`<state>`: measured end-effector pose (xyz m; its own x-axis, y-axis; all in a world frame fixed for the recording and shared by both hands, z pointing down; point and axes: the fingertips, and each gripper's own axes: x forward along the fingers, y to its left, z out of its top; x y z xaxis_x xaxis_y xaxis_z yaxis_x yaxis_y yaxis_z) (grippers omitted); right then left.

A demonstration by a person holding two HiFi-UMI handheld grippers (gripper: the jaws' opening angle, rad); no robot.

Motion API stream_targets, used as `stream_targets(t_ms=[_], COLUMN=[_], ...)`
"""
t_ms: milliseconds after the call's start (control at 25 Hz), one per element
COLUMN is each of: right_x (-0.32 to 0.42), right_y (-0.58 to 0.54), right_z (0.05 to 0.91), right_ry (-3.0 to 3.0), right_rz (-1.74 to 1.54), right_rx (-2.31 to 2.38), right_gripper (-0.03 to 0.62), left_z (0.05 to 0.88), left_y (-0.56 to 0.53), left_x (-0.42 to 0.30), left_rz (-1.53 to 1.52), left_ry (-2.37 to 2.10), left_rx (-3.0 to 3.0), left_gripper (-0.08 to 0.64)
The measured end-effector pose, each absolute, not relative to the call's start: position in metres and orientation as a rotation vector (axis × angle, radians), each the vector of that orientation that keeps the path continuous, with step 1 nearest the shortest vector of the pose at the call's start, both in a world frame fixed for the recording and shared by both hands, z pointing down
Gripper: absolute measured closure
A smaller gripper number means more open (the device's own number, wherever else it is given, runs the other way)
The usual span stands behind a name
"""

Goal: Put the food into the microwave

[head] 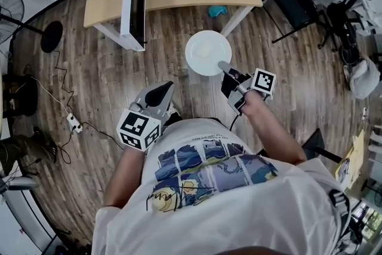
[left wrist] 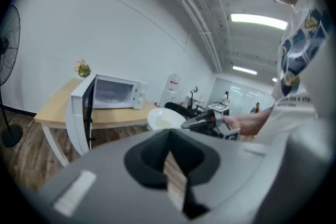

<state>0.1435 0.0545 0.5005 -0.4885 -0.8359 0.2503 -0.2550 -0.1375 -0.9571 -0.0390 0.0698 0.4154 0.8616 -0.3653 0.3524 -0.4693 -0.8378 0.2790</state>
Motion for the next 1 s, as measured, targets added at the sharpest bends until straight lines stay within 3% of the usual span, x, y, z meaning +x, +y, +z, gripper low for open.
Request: stream_targets(t_ms=[400,1000], right_x=[0.13,0.155], right_y=[-0.043,-0.235], right_z=[0.508,0.525], right_ry=[1.542,1.601], right_rz=[-1.594,-1.618], right_rx=[-1.317,-1.298], right_gripper=[0.58,0.58], left_z=[0.382,0.339], left_y=[-0.019,-0.119], left_x=[-0.072,-0.058], left_rz=[0.334,0.36], left_ry=[-0.507,-0.651], left_rx=[2.745,2.811], left_gripper=[0.554,0.554])
